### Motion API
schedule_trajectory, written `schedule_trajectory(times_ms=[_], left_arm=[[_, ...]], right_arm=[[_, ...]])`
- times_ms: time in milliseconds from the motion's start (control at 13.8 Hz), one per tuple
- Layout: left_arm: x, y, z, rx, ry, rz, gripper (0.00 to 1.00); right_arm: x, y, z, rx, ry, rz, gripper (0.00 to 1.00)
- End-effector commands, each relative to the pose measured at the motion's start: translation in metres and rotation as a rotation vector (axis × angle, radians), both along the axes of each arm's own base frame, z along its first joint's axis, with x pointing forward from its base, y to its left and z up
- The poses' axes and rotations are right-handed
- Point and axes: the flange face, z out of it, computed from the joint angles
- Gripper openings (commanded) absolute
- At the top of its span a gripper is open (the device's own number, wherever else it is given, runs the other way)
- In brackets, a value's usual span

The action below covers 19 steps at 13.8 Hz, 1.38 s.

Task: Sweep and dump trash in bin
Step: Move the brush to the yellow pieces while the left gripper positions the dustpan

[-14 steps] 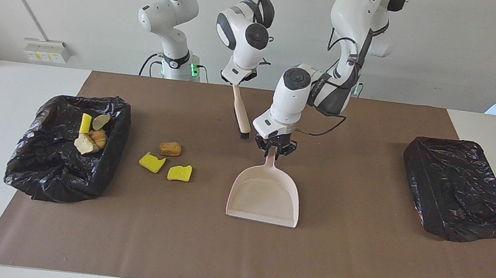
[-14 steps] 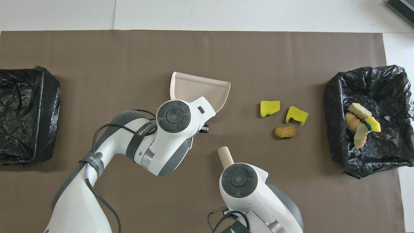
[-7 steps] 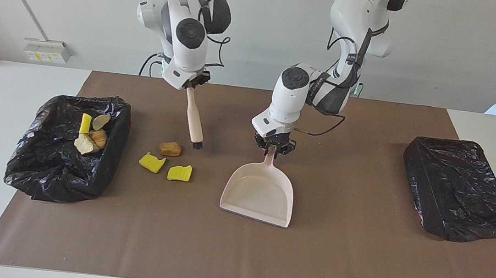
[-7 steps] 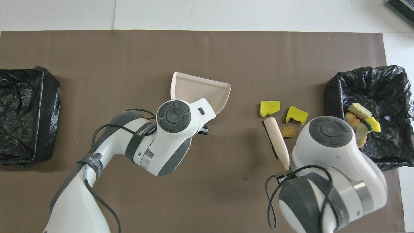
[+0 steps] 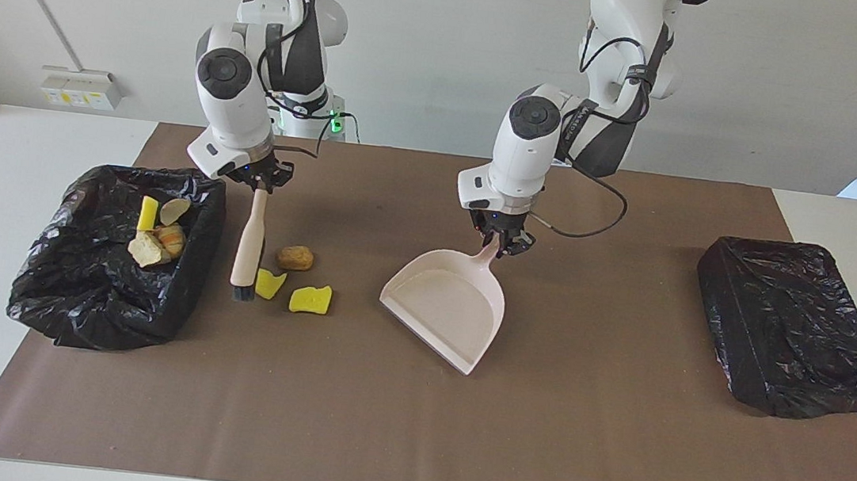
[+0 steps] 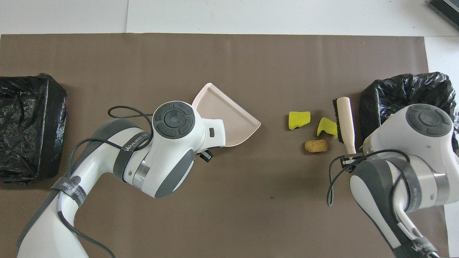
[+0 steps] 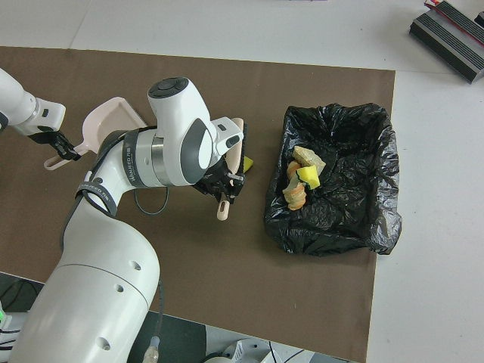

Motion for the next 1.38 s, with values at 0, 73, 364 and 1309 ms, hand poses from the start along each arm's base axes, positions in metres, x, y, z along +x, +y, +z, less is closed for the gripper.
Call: schedule_trajectory(times_ms=[0, 73, 364, 1309], left_arm=[[-0.002, 0.007, 0.001, 0.005, 0.012, -0.114, 0.0], [-0.001, 0.006, 0.0, -0.003, 0.003, -0.152, 0.0], [-0.011, 0.002, -0.008, 0.014, 0.035, -0.203, 0.0], [-0.065, -0.001, -0.021, 0.077, 0.068, -0.287, 0.0]], right_arm=[[0.01, 0.003, -0.024, -0.026, 0.009, -0.026, 0.0], [0.009, 0.008, -0.029, -0.031, 0.017, -0.038, 0.0], [-0.005, 0.06, -0.053, -0.008, 0.084, -0.052, 0.0], [-0.025, 0.146, -0.047, 0.208, 0.166, -0.324, 0.0]])
